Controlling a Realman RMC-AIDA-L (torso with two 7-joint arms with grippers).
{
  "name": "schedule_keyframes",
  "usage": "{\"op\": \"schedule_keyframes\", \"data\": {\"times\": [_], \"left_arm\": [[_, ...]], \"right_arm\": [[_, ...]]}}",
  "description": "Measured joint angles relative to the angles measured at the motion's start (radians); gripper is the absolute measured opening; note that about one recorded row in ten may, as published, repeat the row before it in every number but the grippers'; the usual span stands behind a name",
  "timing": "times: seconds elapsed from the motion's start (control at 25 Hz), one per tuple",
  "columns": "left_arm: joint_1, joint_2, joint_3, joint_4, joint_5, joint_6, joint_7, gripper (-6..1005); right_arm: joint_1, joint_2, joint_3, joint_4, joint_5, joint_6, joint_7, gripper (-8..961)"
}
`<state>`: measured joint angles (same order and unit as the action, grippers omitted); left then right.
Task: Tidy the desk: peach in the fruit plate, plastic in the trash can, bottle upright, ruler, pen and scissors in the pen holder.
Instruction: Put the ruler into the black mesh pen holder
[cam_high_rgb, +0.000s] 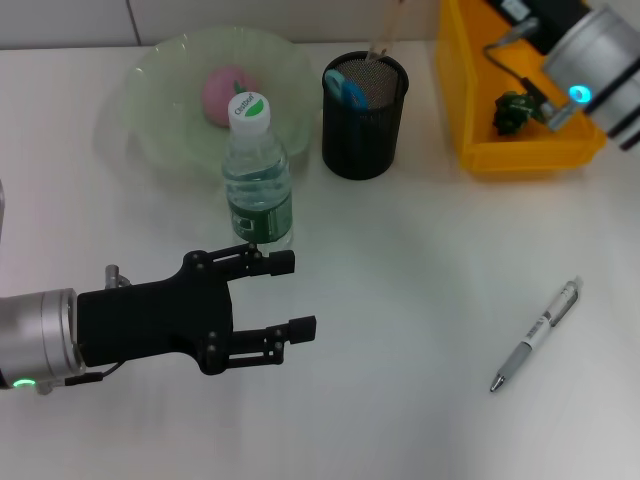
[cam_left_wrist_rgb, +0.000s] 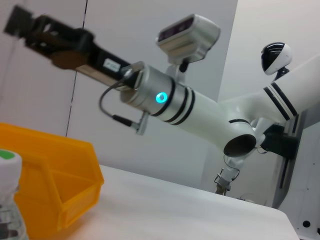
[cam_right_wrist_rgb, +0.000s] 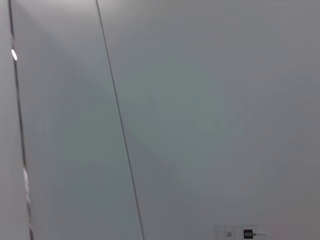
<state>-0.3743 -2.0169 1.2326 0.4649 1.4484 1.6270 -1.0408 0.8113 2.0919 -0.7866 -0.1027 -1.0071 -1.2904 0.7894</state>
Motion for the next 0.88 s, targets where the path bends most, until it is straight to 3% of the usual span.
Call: {"op": "schedule_keyframes", "data": {"times": [0.44,0.88], "left_arm": [[0.0,0.0,-0.01,0.0,0.002,0.0,-0.002,769],[-0.005,0.0,-0.01,0.003,0.003,0.002,-0.005,769]], "right_arm": [[0.097,0.0,-0.019,0.063,-0.004,0.202,-0.067,482],[0.091,0.0,-0.037,0.064,-0.006,0.201,-0.04,518]]}}
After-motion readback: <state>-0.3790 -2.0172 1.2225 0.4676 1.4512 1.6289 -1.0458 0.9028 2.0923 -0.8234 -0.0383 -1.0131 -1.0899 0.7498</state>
